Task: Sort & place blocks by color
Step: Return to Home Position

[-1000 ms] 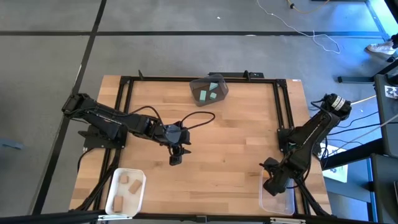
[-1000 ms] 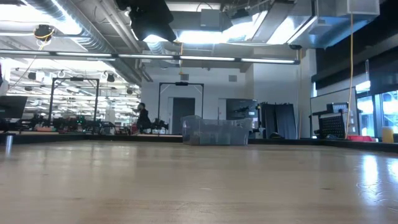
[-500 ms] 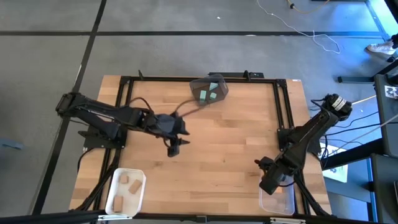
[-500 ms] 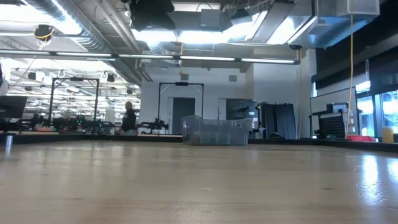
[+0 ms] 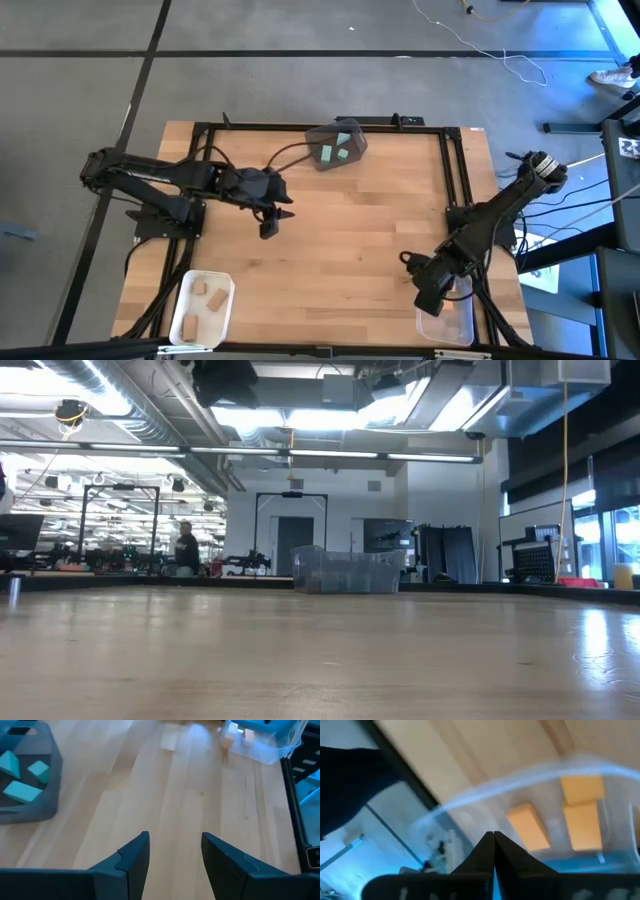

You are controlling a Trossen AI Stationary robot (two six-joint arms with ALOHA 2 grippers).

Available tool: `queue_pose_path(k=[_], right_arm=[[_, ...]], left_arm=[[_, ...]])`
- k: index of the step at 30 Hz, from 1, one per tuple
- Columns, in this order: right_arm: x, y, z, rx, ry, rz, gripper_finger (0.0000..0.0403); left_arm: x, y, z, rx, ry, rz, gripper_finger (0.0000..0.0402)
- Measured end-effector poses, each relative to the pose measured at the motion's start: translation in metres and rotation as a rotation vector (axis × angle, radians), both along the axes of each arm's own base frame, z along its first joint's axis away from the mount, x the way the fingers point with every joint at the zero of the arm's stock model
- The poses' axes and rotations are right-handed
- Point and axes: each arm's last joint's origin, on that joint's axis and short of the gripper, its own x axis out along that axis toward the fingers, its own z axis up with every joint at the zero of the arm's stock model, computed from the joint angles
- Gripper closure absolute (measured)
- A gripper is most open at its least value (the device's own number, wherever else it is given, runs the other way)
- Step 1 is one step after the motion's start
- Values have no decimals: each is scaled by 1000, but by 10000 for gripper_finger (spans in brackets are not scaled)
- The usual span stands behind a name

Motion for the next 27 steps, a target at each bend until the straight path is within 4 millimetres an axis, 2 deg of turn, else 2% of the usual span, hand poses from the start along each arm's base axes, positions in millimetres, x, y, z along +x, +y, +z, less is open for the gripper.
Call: queue_pose_path(k=[3, 7, 11, 15, 19, 23, 27], right_arm=[[9, 3, 26, -24, -127, 52, 399], [17, 0, 70, -115, -290, 84, 397], [16, -11, 113, -333, -449, 110, 401], [9, -25, 143, -605, -577, 123, 400], [1, -39, 156, -823, -671, 157, 401], [-17, -56, 159, -876, -707, 154, 401], [-45, -81, 162, -850, -756, 97, 401]], left_arm=[[-10, 2, 7, 1, -10, 5, 233], [-25, 5, 15, 20, -25, 33, 233], [-47, 8, 27, 20, -54, 44, 246], [-68, 10, 35, 28, -63, 53, 285], [-91, 10, 42, 55, -80, 71, 339], [-115, 9, 48, 79, -118, 82, 391], [-141, 10, 56, 84, -187, 85, 393]])
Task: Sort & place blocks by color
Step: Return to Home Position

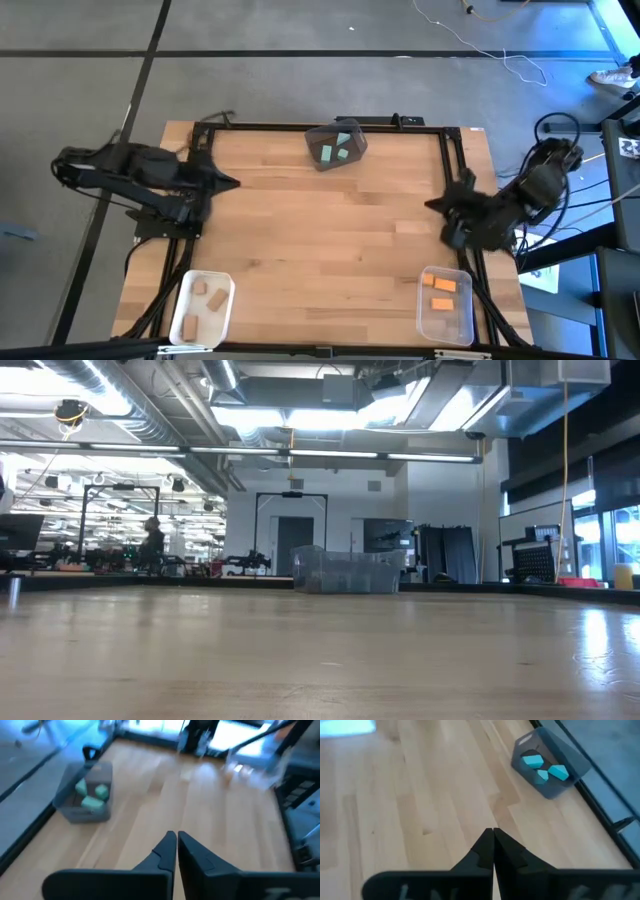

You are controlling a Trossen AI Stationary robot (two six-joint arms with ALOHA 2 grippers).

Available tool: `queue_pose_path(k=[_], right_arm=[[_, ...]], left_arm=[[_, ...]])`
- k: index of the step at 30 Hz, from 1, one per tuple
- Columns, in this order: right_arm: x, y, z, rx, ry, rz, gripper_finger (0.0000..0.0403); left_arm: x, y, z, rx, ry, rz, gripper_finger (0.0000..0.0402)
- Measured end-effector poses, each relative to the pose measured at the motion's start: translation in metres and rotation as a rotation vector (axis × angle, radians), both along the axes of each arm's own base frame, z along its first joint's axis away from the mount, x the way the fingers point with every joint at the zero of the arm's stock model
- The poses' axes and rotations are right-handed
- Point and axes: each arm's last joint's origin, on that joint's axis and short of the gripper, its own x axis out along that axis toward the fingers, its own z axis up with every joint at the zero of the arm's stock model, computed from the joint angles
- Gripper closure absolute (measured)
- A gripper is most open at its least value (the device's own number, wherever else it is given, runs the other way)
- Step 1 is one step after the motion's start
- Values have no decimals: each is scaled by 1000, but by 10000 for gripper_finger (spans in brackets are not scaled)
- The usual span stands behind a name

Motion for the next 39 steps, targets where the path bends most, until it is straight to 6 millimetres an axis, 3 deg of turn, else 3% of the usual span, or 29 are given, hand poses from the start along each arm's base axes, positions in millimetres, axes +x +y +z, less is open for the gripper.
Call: queue_pose_path(k=[9, 14, 23, 28, 39], right_arm=[[-38, -32, -16, 104, -236, 196, 402], [-57, -48, -32, 130, -359, 305, 402], [-97, -81, -28, 190, -618, 505, 403], [-113, -95, -36, 173, -698, 523, 403], [-128, -110, -63, 161, -797, 529, 403]], left_arm=[[-43, 6, 4, 22, -126, -49, 397], [-65, 12, -8, 0, -202, -48, 399], [-102, 19, -32, 30, -469, -117, 399], [-118, 23, -52, 8, -568, -136, 400], [-117, 20, -51, 129, -644, -221, 400]])
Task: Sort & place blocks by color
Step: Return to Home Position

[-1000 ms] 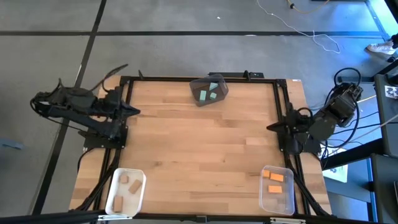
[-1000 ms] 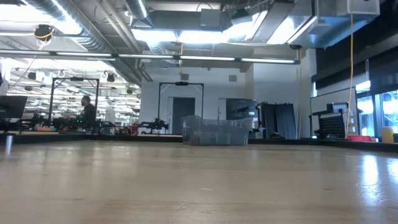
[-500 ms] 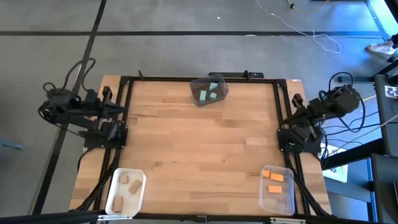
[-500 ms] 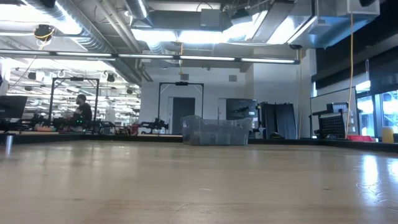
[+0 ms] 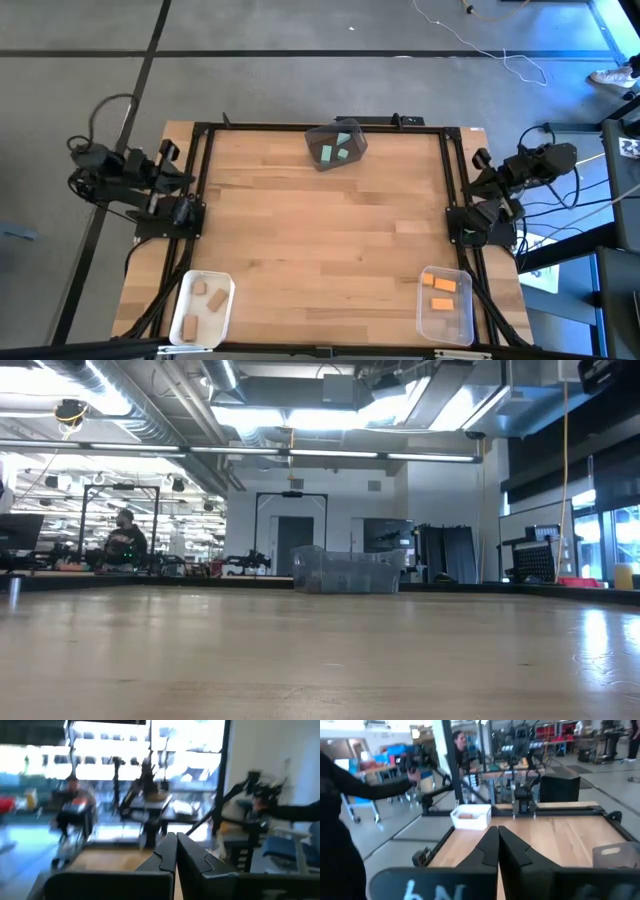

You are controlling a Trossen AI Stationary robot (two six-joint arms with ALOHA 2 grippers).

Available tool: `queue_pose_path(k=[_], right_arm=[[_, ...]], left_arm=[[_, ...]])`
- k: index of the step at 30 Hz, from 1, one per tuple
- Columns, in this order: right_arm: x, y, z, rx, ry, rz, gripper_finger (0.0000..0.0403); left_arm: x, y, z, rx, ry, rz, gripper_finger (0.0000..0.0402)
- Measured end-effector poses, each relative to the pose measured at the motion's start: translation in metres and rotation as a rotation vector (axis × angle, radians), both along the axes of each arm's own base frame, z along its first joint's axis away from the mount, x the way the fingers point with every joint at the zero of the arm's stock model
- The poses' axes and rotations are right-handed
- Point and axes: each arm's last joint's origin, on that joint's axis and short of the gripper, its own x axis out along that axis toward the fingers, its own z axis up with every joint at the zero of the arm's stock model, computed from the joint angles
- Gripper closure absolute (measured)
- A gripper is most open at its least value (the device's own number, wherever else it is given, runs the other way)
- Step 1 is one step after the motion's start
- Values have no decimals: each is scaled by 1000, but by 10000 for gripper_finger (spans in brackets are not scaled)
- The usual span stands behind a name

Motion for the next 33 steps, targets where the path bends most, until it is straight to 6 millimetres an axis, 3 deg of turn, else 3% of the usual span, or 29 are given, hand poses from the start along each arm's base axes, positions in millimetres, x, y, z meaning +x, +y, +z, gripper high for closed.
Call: queue_pose_path(k=[7, 14, 21, 33], right_arm=[[11, 11, -8, -29, -28, 26, 403], [34, 33, -26, -85, -150, 47, 403], [55, 53, -59, -61, -174, 35, 403], [79, 71, -124, -136, -146, -60, 403]], left_arm=[[14, -4, -8, 50, -42, -25, 399], [42, -11, -37, 44, -31, -11, 399], [68, -16, -74, 37, -16, 22, 399], [92, -21, -125, 20, -20, 58, 400]])
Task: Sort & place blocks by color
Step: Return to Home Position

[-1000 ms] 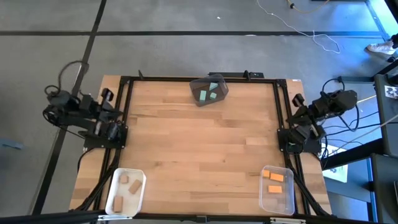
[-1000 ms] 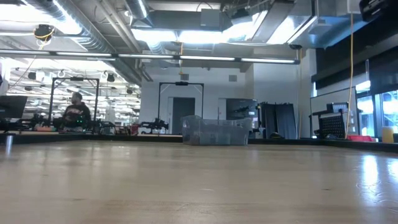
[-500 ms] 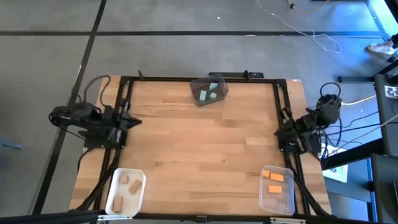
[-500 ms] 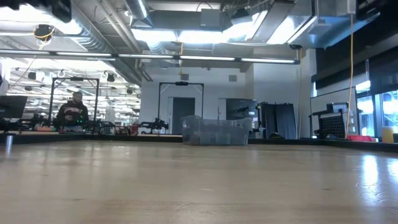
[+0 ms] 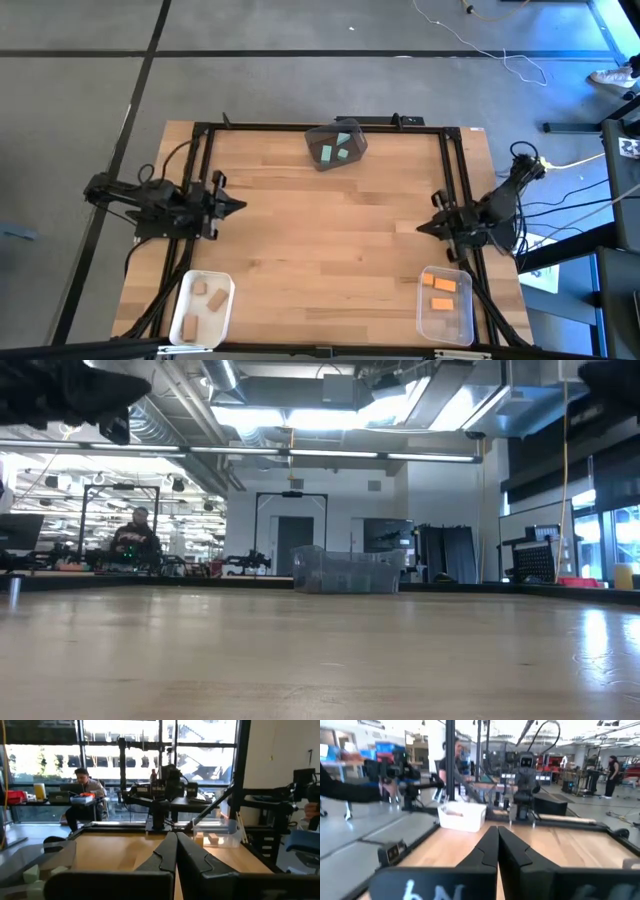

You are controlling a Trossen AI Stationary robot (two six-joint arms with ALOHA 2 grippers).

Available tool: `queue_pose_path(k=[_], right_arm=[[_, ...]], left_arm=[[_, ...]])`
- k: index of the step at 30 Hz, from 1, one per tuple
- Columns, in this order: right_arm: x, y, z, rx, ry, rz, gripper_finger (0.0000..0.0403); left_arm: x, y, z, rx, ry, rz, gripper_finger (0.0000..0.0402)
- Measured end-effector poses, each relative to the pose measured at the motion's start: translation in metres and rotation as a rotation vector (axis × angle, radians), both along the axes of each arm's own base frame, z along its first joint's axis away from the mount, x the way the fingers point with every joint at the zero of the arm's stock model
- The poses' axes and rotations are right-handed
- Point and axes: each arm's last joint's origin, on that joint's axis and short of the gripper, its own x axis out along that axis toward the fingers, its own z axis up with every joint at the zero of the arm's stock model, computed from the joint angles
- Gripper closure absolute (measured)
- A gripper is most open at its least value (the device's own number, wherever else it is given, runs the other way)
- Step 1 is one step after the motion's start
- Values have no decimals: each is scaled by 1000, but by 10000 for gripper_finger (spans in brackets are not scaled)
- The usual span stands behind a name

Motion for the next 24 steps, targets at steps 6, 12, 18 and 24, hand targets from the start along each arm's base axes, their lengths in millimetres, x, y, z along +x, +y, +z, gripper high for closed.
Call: queue_pose_path(k=[6, 12, 18, 24], right_arm=[[4, 4, -24, -47, 55, 2, 403], [5, 4, -24, -48, 48, 8, 403], [5, 4, -24, -116, 35, 2, 402], [5, 4, -24, -94, 40, 4, 399]], left_arm=[[6, -1, -23, 10, 49, 6, 400], [7, -1, -26, 16, 79, 20, 399], [7, -1, -26, 95, 83, 38, 399], [7, -1, -27, 98, 87, 45, 388]])
